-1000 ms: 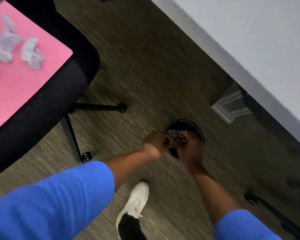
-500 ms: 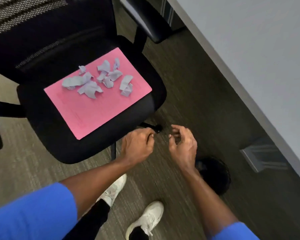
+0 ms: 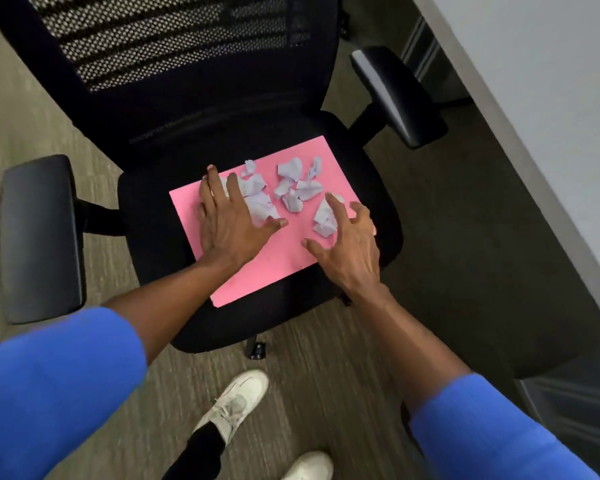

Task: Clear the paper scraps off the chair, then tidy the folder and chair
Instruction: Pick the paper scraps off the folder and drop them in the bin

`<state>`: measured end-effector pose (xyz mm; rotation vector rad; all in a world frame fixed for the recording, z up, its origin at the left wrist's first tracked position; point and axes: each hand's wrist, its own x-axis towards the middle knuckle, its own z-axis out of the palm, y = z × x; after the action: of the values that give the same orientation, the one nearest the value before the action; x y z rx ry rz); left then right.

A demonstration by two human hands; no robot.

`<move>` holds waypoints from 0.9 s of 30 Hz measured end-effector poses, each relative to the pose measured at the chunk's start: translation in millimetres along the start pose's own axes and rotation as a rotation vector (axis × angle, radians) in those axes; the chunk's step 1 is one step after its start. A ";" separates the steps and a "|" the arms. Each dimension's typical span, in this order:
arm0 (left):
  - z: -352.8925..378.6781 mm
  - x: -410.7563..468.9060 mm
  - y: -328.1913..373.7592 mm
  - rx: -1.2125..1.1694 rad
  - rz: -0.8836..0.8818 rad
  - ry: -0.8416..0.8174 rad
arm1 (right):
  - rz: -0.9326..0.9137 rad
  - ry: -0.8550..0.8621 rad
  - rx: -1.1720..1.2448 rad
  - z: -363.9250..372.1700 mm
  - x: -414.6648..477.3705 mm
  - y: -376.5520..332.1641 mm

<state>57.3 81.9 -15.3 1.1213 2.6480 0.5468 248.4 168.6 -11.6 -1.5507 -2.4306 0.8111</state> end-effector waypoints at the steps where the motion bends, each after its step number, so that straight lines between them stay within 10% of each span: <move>1: 0.4 8.1 -3.0 0.016 0.003 -0.023 | 0.003 0.000 -0.014 3.6 9.6 -7.2; 15: 10.6 12.9 -28.6 0.109 0.252 -0.040 | -0.043 -0.008 -0.232 39.3 58.4 -52.3; 27: 21.8 -20.2 -32.2 -0.155 0.337 0.008 | 0.110 0.087 0.165 37.7 22.8 -18.6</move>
<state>57.6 52.1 -47.4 1.5255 2.3836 0.8020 208.2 169.0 -37.5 -1.6321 -2.1751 0.9177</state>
